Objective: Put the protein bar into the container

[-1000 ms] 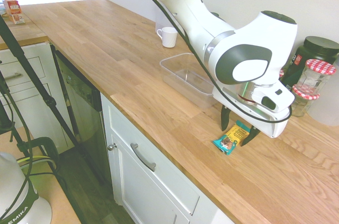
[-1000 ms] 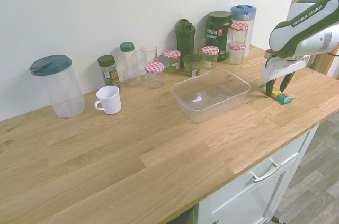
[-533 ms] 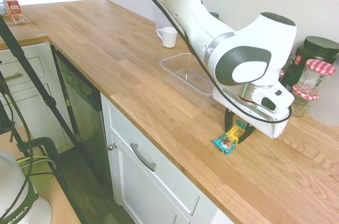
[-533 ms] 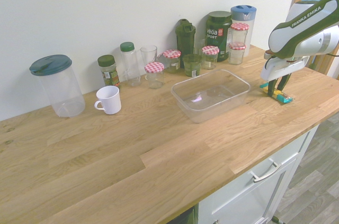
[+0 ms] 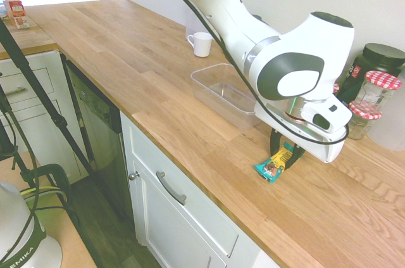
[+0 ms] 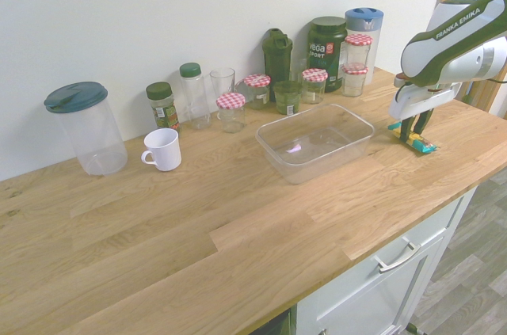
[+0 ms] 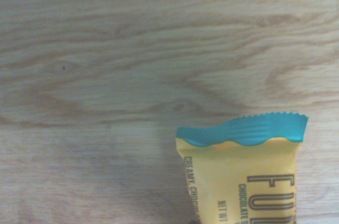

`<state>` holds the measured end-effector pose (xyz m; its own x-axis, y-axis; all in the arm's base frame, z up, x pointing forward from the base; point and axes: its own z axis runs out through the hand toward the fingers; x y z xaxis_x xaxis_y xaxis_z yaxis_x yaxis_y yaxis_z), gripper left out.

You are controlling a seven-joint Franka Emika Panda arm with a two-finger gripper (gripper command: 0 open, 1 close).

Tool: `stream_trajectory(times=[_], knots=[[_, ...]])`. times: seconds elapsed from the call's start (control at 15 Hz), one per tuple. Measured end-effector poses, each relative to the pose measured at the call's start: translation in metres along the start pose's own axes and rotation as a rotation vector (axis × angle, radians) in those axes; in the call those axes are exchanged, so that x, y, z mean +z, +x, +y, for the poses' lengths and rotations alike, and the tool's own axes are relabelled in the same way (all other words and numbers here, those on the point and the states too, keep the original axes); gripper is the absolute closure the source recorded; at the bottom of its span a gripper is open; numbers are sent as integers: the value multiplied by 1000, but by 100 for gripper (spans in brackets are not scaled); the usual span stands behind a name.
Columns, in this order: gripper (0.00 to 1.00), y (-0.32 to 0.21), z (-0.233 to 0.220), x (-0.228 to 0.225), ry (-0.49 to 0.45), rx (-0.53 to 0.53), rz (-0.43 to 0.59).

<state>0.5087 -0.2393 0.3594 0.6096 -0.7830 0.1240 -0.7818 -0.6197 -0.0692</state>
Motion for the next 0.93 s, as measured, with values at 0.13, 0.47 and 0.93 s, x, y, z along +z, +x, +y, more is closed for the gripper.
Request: stream_trajectory(times=[0.13, 0.47, 0.93], knots=[[100, 0, 2, -34, 27, 4, 22], [100, -28, -28, -107, 73, -30, 62], [100, -93, -110, -124, 60, -82, 86]])
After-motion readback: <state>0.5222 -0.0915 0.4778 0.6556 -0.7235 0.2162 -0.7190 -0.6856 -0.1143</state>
